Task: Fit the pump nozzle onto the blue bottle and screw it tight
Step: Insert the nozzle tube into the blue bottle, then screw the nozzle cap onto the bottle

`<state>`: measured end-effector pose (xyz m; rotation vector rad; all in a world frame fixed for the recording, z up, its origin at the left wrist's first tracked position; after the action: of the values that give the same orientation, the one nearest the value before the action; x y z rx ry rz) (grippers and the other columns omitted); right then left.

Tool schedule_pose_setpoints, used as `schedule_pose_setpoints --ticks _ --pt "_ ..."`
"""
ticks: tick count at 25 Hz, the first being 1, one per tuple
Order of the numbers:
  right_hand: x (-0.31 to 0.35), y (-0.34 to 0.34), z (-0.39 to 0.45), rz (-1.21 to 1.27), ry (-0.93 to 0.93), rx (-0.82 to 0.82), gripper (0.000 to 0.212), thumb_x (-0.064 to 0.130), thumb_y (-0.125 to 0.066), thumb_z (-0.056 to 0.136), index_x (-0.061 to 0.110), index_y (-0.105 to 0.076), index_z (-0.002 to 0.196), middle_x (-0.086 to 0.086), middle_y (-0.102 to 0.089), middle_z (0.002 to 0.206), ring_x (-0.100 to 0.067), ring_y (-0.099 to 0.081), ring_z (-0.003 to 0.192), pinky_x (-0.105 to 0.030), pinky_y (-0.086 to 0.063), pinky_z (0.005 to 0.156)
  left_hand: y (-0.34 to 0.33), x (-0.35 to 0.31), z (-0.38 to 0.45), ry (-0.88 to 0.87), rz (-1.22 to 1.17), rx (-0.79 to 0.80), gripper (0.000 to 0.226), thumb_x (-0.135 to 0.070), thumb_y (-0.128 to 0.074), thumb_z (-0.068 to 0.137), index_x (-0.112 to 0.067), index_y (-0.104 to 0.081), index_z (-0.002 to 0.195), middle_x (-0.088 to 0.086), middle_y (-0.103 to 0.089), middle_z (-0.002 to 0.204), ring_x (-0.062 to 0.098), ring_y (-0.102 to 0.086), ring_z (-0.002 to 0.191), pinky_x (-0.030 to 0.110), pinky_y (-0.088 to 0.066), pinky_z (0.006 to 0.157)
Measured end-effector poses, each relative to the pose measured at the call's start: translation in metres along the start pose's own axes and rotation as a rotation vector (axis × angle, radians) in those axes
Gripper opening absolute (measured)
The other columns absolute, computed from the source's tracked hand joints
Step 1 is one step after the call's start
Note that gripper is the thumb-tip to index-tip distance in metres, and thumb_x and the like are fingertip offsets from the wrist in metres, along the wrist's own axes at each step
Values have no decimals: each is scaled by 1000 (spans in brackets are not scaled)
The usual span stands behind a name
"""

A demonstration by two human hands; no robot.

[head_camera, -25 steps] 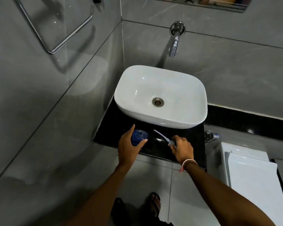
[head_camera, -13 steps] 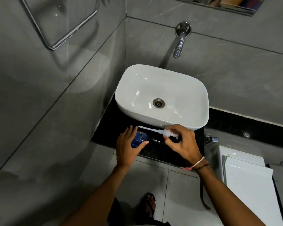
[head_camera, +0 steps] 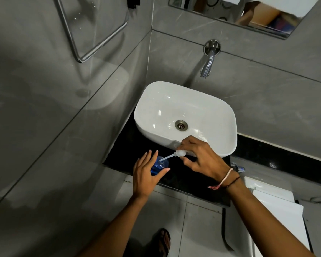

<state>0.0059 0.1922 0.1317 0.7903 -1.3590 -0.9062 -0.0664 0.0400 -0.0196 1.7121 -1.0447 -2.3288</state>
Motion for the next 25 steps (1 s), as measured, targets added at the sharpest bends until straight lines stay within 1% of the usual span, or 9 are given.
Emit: schedule_pose_setpoints --ticks 3,7,9,11,14,17,19,22,25 --pt "22 -18 24 -102 43 102 42 17 -71 90 22 -60 131 0 -69 121 -19 -64 110 -35 -56 89 0 1 -1 -6 24 -9 79 -58 -76 73 -22 -53 139 9 -54 146 22 -43 139 52 -40 111" --pt "33 -57 47 -302 75 270 25 3 -65 82 14 -68 105 -6 -72 108 -28 -65 100 -40 -56 75 -1 4 -2 15 20 -4 79 -64 -71 72 -20 -56 136 9 -54 146 22 -42 139 53 -39 112" --pt "25 -67 48 -305 23 314 19 8 -67 85 13 -70 103 -9 -73 107 -31 -66 98 -41 -56 76 -1 4 -2 16 25 -11 80 -68 -67 71 -19 -58 135 10 -54 145 22 -43 139 53 -39 112" --pt "11 -72 46 -230 -74 291 14 25 -71 90 15 -66 98 -8 -72 104 -31 -67 96 -41 -56 77 -1 3 -3 13 26 -22 81 -68 -66 71 -20 -57 136 9 -55 144 22 -43 139 52 -39 112" --pt "-12 -77 37 -173 -193 218 39 52 -72 85 15 -62 89 -6 -72 95 -27 -67 88 -39 -55 74 -1 5 -2 3 48 -22 79 -61 -72 74 -21 -53 139 8 -56 144 21 -43 139 51 -38 112" --pt "-24 -84 19 137 -230 159 50 40 -81 82 20 -66 125 -2 -70 118 -17 -65 107 -31 -55 93 -3 7 -1 3 81 -15 76 -49 -78 75 -21 -51 140 7 -56 144 21 -42 140 54 -37 111" --pt "-28 -88 12 258 -241 108 41 28 -83 83 16 -70 121 -5 -70 116 -18 -66 105 -30 -55 93 -2 6 -1 3 78 -19 75 -50 -78 75 -21 -52 140 6 -57 144 20 -43 139 52 -37 112" --pt "-41 -89 10 271 -361 4 35 38 -90 72 12 -74 88 -3 -72 96 -16 -68 87 -31 -58 79 -2 5 -1 -4 93 -29 75 -48 -79 74 -21 -54 139 5 -58 143 20 -43 139 53 -38 111" --pt "-40 -91 6 365 -389 -35 54 35 -93 69 18 -70 114 -1 -69 107 -15 -66 95 -23 -57 84 -3 7 0 0 110 -21 76 -47 -79 74 -22 -52 140 5 -56 144 20 -42 140 53 -36 112"
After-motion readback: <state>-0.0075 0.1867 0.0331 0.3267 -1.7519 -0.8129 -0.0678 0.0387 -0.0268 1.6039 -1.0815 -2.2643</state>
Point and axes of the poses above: each hand's wrist, its own z-axis towards the middle knuckle, its own y-axis out of the back of the hand, x = y × z, the point moved 7 cm from there along z, towards the middle knuckle
